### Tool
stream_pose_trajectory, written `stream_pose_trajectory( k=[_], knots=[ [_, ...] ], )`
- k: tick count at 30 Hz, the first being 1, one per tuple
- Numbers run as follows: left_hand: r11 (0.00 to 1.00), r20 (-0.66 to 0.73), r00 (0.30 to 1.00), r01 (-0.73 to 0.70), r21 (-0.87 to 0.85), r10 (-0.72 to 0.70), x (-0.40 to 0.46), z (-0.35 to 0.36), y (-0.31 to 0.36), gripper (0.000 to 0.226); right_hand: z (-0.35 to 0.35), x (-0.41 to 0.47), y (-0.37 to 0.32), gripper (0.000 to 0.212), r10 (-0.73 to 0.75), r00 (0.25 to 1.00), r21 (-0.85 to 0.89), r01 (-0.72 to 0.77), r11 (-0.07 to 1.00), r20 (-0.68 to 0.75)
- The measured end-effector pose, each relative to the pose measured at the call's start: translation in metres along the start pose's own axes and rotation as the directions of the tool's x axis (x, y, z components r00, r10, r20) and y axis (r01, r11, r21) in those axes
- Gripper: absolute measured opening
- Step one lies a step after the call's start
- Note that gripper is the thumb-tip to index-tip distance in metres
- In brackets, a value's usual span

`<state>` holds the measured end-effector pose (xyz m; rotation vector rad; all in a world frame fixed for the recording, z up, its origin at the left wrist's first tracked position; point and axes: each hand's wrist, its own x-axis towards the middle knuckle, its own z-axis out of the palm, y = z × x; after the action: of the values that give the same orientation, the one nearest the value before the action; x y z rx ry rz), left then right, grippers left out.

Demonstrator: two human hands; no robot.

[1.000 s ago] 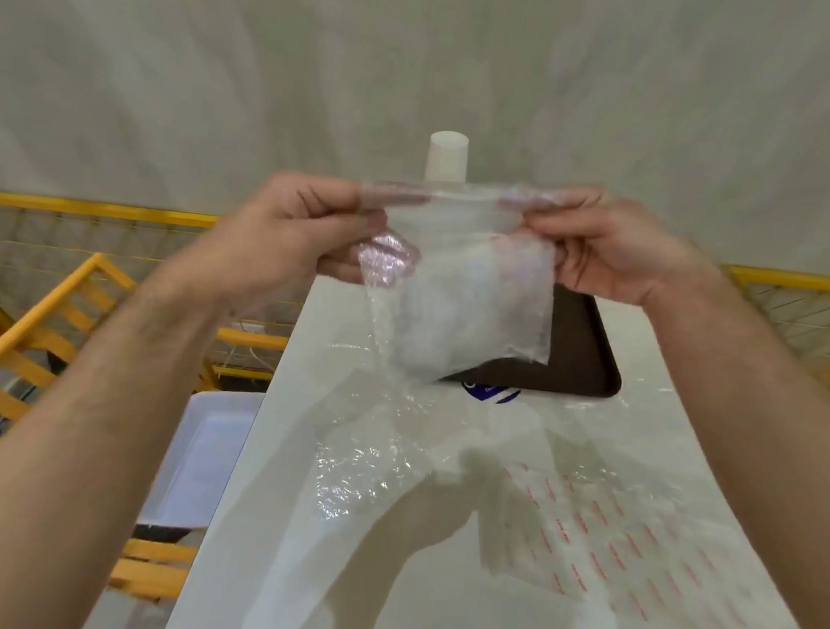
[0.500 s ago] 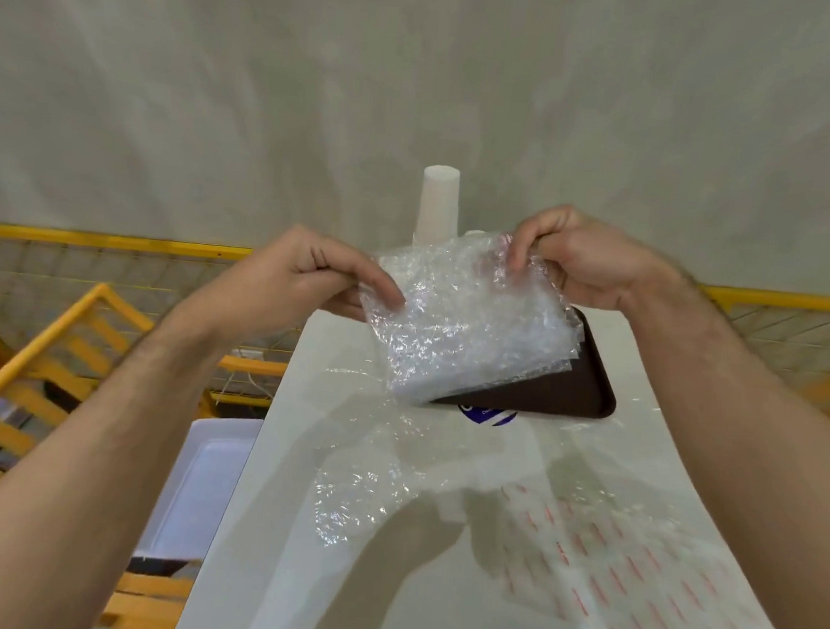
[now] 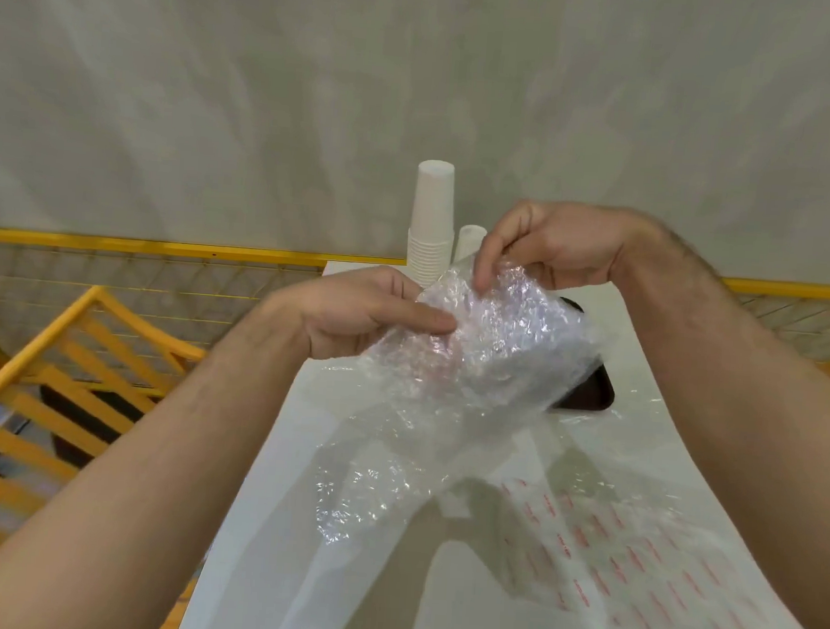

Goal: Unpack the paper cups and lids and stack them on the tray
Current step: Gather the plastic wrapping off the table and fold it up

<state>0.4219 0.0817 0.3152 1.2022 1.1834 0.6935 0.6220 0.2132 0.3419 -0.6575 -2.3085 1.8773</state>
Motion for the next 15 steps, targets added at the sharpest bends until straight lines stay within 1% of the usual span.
stream_pose_trajectory(
  k=[2, 3, 4, 5, 6, 7, 8, 9, 10, 11, 13, 14, 15],
  knots=[
    [0.996, -0.029, 0.999, -0.043, -0.076, 0.041, 0.004, 0.003, -0.006, 0.020, 0.001, -0.006, 0.007, 0.037, -0.037, 0.999, 0.149, 0.033, 0.988, 0.025],
    [0.990, -0.046, 0.997, -0.074, -0.118, 0.069, 0.005, 0.004, -0.011, 0.020, 0.000, -0.009, 0.014, 0.045, -0.079, 0.996, 0.261, 0.066, 0.963, 0.037],
    [0.980, -0.059, 0.993, -0.106, -0.170, 0.097, 0.006, 0.006, -0.015, 0.019, 0.000, -0.010, 0.027, 0.057, -0.126, 0.991, 0.425, 0.100, 0.900, 0.033],
    [0.966, -0.075, 0.989, -0.138, -0.219, 0.124, 0.006, 0.007, -0.020, 0.018, 0.004, -0.011, 0.042, 0.067, -0.166, 0.986, 0.609, 0.124, 0.784, 0.013],
    [0.952, -0.099, 0.985, -0.160, -0.260, 0.139, 0.006, 0.010, -0.024, 0.018, 0.012, -0.009, 0.059, 0.076, -0.167, 0.985, 0.767, 0.137, 0.626, -0.040],
    [0.942, -0.132, 0.981, -0.175, -0.288, 0.142, 0.006, 0.012, -0.028, 0.018, 0.022, -0.007, 0.077, 0.084, -0.159, 0.984, 0.860, 0.152, 0.488, -0.084],
    [0.932, -0.178, 0.975, -0.186, -0.311, 0.135, 0.007, 0.014, -0.033, 0.017, 0.033, -0.005, 0.095, 0.094, -0.157, 0.982, 0.902, 0.160, 0.401, -0.104],
    [0.927, -0.227, 0.966, -0.196, -0.319, 0.126, 0.008, 0.016, -0.038, 0.017, 0.046, -0.003, 0.108, 0.106, -0.157, 0.982, 0.918, 0.154, 0.365, -0.103],
    [0.930, -0.280, 0.954, -0.196, -0.310, 0.108, 0.009, 0.018, -0.043, 0.016, 0.057, -0.003, 0.117, 0.115, -0.152, 0.983, 0.923, 0.151, 0.354, -0.103],
    [0.942, -0.341, 0.936, -0.190, -0.277, 0.089, 0.012, 0.017, -0.050, 0.016, 0.065, -0.004, 0.122, 0.120, -0.140, 0.984, 0.926, 0.154, 0.344, -0.112],
    [0.967, -0.477, 0.877, -0.159, -0.199, 0.046, 0.017, 0.018, -0.062, 0.019, 0.074, -0.007, 0.120, 0.121, -0.144, 0.979, 0.921, 0.183, 0.343, -0.141],
    [0.970, -0.538, 0.843, -0.150, -0.193, 0.023, 0.019, 0.019, -0.067, 0.020, 0.077, -0.007, 0.118, 0.118, -0.141, 0.978, 0.915, 0.195, 0.354, -0.153],
    [0.969, -0.581, 0.814, -0.146, -0.199, 0.003, 0.021, 0.021, -0.072, 0.022, 0.080, -0.007, 0.114, 0.112, -0.108, 0.980, 0.903, 0.199, 0.380, -0.170]
  ],
)
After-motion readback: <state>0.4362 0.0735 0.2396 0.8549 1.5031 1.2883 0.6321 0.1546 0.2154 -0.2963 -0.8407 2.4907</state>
